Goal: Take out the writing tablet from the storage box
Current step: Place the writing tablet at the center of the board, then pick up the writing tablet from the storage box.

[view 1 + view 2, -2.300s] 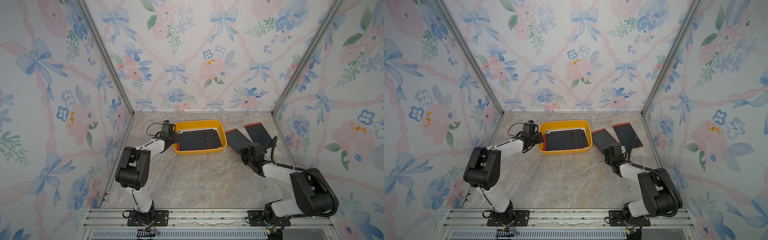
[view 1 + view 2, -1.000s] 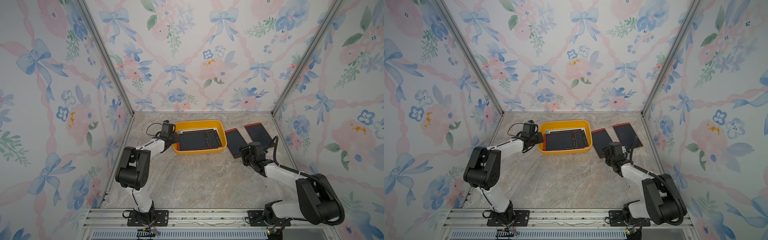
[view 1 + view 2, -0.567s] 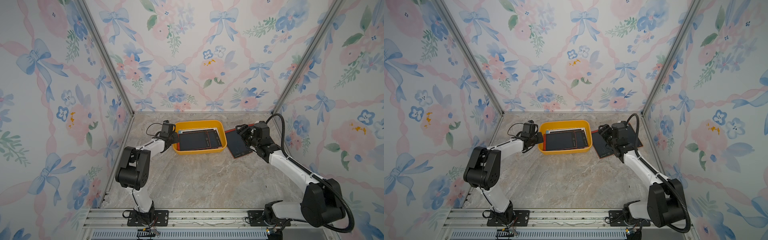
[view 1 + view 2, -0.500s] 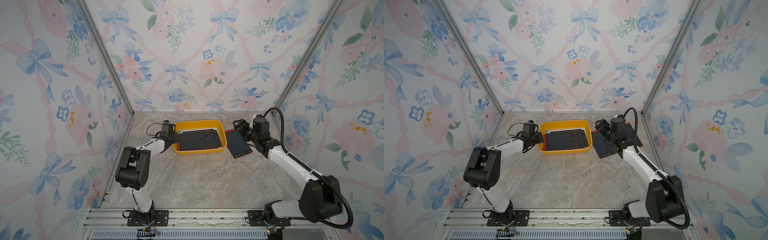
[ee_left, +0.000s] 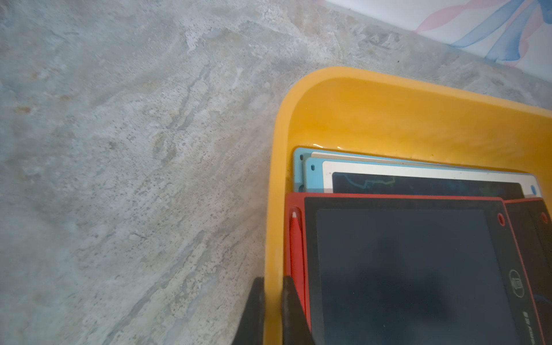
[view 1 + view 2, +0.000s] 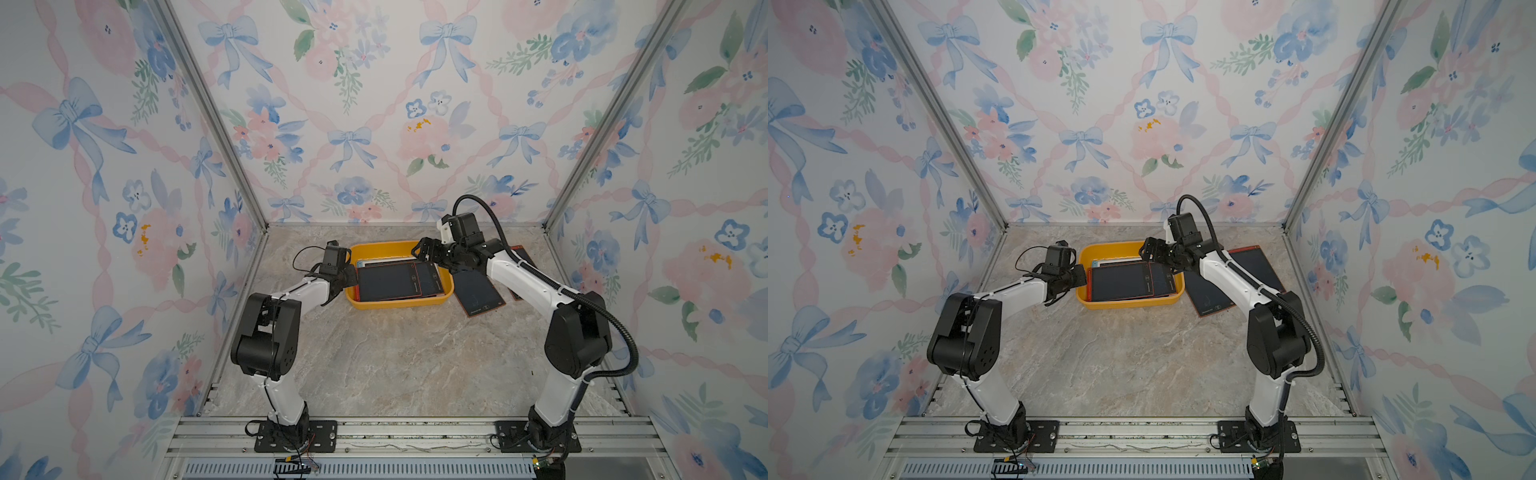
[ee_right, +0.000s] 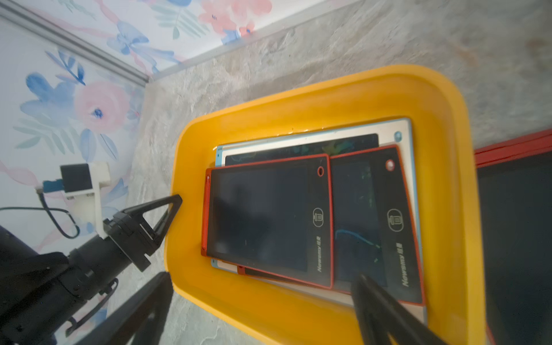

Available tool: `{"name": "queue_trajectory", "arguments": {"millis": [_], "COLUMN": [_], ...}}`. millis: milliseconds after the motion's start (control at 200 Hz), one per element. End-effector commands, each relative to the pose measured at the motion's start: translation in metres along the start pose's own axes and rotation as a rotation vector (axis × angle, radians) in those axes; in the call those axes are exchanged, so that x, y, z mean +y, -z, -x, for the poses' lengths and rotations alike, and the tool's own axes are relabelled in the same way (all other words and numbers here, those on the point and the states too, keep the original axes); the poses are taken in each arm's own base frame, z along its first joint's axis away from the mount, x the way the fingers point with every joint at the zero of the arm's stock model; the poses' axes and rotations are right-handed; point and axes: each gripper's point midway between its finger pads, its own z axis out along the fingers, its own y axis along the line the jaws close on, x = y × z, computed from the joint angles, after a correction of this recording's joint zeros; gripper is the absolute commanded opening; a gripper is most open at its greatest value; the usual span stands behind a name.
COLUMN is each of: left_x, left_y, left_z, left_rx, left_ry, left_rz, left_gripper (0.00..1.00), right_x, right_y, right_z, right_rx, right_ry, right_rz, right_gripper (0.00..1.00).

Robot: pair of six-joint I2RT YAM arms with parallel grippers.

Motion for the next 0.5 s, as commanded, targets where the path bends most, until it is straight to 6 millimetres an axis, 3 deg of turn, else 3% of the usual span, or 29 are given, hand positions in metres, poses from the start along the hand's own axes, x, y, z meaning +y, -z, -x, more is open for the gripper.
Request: {"name": "queue_trajectory", "arguments": {"millis": [0,235,495], "left_x": [0.004,0.002,0.003], "left_y": [-0.003,-0.002,-0.002], "left_z": [-0.026,-0.026,-0.030], "left_rx": [0.082,0.081,0.087], "left_ry": [0.000,-0.002,-0.004], "left_rz": [0.017,0.012,0.020], "left_gripper": [0.00,0.00,0.00], "right_x": [0.003,-0.013,-0.035], "right_y": [-0.020,-0.053,-0.071], "right_z": [-0.021,-0.040,-0.051], "right_rx": [0.096,0.182,0.235], "right_ry": [0.037,0.072,0.120], "right_rz": [-0.011,-0.072,-0.141], "right_gripper": [0.96,0.96,0.95]}}
